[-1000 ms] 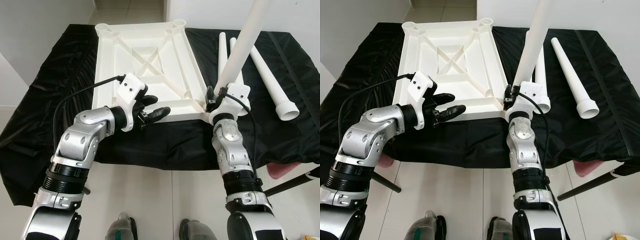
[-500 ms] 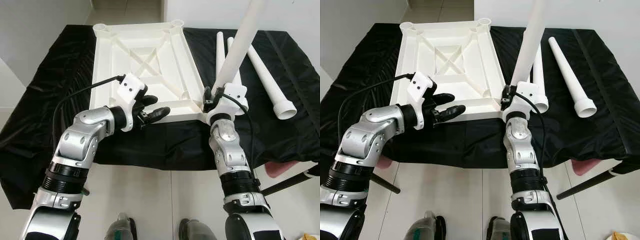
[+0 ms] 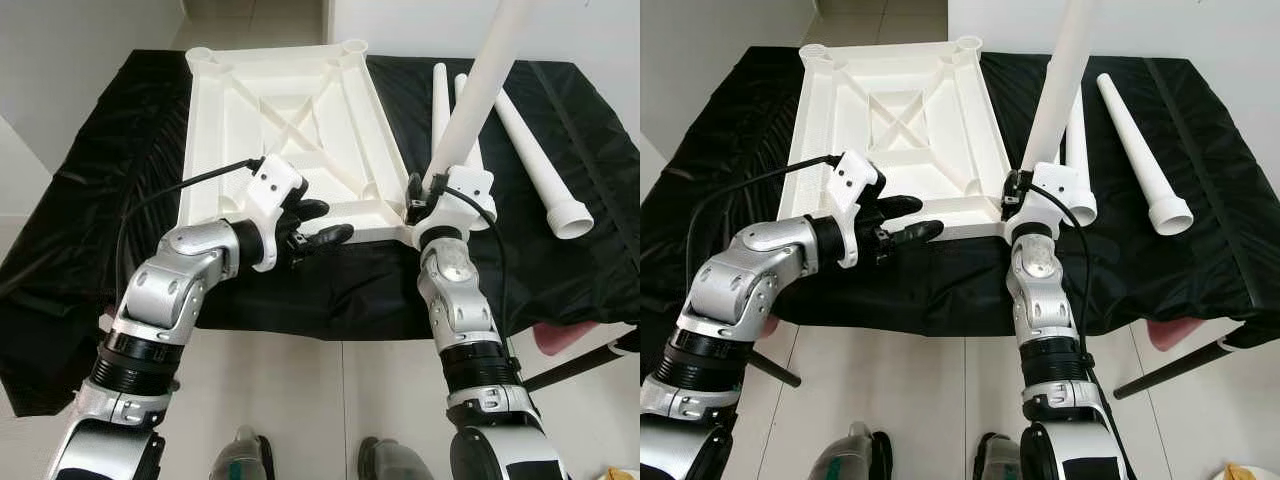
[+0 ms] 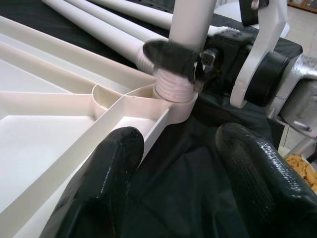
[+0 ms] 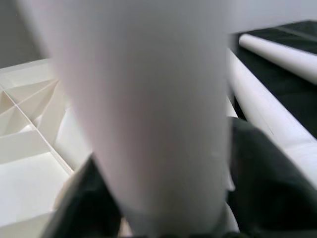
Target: Building children table
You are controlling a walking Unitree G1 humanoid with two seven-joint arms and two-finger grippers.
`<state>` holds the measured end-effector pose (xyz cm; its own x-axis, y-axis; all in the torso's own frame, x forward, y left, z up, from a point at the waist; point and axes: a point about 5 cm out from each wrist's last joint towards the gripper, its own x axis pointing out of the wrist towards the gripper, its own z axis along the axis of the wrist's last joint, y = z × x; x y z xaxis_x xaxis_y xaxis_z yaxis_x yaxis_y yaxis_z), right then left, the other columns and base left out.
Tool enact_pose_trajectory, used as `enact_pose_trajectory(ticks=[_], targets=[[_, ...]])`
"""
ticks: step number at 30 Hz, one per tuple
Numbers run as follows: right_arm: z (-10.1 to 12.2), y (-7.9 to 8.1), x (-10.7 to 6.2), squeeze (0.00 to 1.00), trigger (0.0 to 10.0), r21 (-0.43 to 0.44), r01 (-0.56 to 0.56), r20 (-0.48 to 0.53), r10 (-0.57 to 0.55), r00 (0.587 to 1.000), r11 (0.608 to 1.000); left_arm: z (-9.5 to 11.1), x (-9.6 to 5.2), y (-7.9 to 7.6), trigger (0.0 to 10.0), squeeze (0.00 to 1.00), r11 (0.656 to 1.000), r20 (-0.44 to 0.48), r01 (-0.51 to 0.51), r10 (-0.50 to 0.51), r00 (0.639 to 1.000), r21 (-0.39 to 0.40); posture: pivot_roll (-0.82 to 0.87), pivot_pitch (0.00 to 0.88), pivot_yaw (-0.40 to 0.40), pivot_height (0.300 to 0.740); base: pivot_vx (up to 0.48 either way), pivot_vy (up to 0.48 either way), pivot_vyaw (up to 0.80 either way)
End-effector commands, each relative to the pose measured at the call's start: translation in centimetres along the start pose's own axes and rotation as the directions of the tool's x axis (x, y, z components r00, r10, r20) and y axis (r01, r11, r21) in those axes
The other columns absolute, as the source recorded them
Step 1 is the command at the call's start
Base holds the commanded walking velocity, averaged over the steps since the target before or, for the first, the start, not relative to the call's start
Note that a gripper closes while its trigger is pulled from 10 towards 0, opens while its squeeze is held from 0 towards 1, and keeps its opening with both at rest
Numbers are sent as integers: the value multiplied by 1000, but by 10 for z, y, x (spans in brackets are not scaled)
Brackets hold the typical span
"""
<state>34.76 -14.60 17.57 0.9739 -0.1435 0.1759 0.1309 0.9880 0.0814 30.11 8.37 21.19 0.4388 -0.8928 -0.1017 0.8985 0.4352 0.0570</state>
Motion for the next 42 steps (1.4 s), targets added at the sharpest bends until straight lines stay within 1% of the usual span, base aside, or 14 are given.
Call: enact_pose_trajectory(ticks=[1, 4, 5, 6, 11, 15, 22, 23, 25, 35, 36, 37, 38, 42], targets=[[-5, -8, -2, 1000, 10000, 9, 23, -20, -23, 1000, 1000, -1, 0, -2, 10000, 0, 1000, -6, -6, 6, 1000, 0, -21, 114, 54, 740, 0, 0, 0], [-4, -11, -2, 1000, 10000, 5, 27, -24, -27, 999, 1000, -1, 1, -2, 10000, 0, 1000, -4, -10, 10, 1000, -2, -24, 112, 50, 740, 0, 0, 0], [-3, -12, -1, 63, 10000, 2, 6, -19, -6, 1000, 1000, -1, 1, -2, 10000, 0, 1000, -4, -12, 12, 1000, -3, -24, 109, 49, 740, 0, 0, 0], [-1, -13, 0, 0, 10000, 1, -10, -13, 10, 1000, 1000, -1, 1, -2, 10000, 0, 1000, -4, -14, 14, 1000, -3, -23, 109, 48, 740, 0, 0, 0], [7, -16, 2, 0, 10000, 16, -150, 19, 150, 988, 988, -1, 1, -1, 10000, 0, 1000, -2, -21, 21, 1000, -6, -25, 107, 45, 740, 0, 0, 0], [11, -29, 7, 0, 10000, -2, -349, 18, 349, 937, 937, 0, 2, -1, 10000, 0, 1000, 4, -25, 25, 1000, -6, -31, 97, 41, 740, 0, 0, 0], [10, -39, 12, 0, 10000, -38, -480, -20, 480, 877, 876, 1, 3, -1, 10000, 0, 1000, 11, -24, 24, 1000, -6, -31, 89, 39, 740, 0, 0, 0], [10, -42, 14, 0, 10000, -43, -550, -45, 549, 835, 834, 1, 3, -1, 10000, 0, 1000, 12, -24, 24, 1000, -6, -31, 89, 39, 740, 0, 0, 0], [9, -43, 15, 0, 10000, -48, -588, -59, 585, 809, 807, 0, 4, -1, 10000, 0, 1000, 12, -24, 24, 1000, -5, -29, 83, 38, 740, 0, 0, 0], [15, -47, 25, 0, 10000, -75, -653, -74, 649, 757, 754, 1, 3, -1, 10000, 0, 1000, 13, -28, 28, 1000, -3, -25, 77, 38, 740, 0, 0, 0], [16, -47, 26, 0, 7961, -77, -661, -74, 657, 751, 747, 1, 3, 0, 10000, 0, 1000, 13, -29, 29, 999, -3, -25, 77, 38, 740, 0, 0, 0], [17, -46, 27, 0, 6980, -92, -666, -75, 662, 746, 740, 1, 3, 0, 10000, 0, 1000, 13, -29, 29, 999, -2, -26, 75, 40, 740, 0, 0, 0], [18, -45, 28, 0, 0, -93, -677, -73, 673, 736, 730, 1, 3, 0, 10000, 0, 1000, 13, -28, 28, 1000, -1, -26, 75, 40, 740, 0, 0, 0], [18, -43, 30, 0, 0, -84, -696, -66, 693, 718, 713, 1, 4, -1, 10000, 0, 1000, 14, -27, 27, 1000, -1, -25, 77, 39, 740, 0, 0, 0]])
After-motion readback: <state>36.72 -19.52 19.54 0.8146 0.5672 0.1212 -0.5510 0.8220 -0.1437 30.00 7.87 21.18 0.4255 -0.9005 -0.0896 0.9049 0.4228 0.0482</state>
